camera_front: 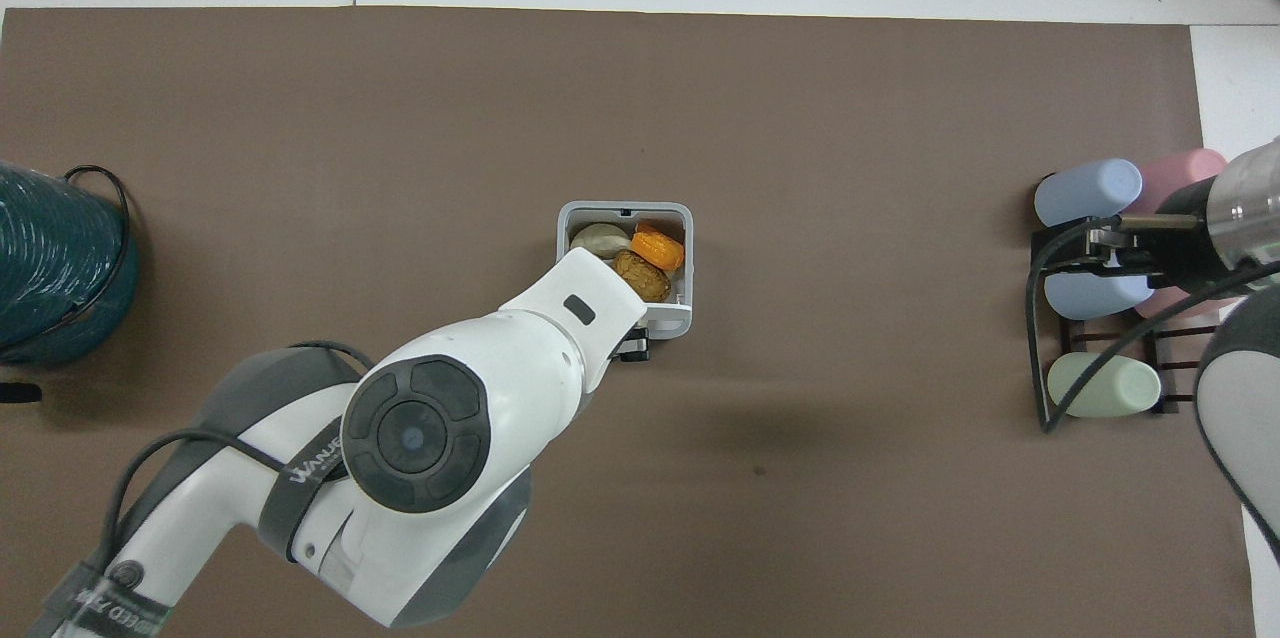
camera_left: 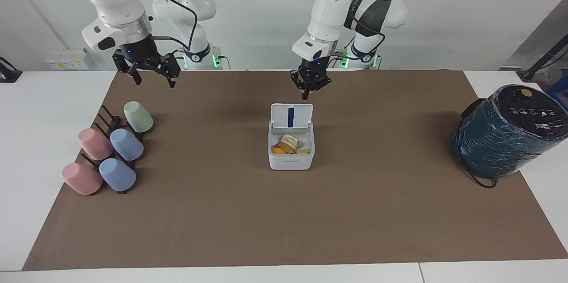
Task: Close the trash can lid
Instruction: 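Reach the left gripper toward the raised lid of the white trash can, then push the lid down with the left gripper to close the trash can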
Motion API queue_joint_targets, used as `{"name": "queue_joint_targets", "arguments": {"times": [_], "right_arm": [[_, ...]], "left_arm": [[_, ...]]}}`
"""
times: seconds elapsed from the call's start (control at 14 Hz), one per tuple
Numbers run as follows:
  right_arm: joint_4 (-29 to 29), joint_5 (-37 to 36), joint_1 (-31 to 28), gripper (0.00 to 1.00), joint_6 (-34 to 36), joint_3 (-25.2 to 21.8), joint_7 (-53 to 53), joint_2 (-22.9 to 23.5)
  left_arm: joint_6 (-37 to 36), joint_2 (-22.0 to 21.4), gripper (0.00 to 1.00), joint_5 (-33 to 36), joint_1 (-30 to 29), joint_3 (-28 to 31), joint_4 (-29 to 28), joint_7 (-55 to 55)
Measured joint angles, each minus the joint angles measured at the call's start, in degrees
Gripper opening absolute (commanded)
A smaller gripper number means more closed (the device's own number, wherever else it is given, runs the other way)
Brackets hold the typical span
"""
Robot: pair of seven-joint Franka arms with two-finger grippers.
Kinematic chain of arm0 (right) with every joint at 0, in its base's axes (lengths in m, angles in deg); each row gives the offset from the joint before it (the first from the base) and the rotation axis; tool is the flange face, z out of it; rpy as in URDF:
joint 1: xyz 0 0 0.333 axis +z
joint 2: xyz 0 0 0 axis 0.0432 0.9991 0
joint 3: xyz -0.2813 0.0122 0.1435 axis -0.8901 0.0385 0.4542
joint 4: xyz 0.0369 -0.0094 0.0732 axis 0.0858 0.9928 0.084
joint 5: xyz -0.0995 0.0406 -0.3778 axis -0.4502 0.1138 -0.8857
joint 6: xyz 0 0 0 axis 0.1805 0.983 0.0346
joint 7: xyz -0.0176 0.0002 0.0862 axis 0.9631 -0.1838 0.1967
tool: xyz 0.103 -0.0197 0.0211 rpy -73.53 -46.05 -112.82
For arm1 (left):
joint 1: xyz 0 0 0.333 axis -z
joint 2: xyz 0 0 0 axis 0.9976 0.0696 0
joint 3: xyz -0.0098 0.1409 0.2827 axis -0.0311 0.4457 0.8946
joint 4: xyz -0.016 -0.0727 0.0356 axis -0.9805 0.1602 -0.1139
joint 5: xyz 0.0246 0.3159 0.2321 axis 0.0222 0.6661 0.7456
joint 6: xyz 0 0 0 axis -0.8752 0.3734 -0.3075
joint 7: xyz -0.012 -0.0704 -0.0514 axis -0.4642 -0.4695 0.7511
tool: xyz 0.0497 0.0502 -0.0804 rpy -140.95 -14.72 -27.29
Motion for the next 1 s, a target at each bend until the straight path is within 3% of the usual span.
{"name": "queue_joint_targets", "arguments": {"times": [0.5,1.0], "right_arm": [[0.0,0.0,0.0,1.00,0.0,0.0,0.0,0.0],[0.0,0.0,0.0,1.00,0.0,0.0,0.0,0.0]], "left_arm": [[15.5,5.8,0.04,-2.5,-0.5,1.0,0.1,3.0],[20.2,10.8,0.04,-3.5,-2.2,1.1,2.3,3.0]]}}
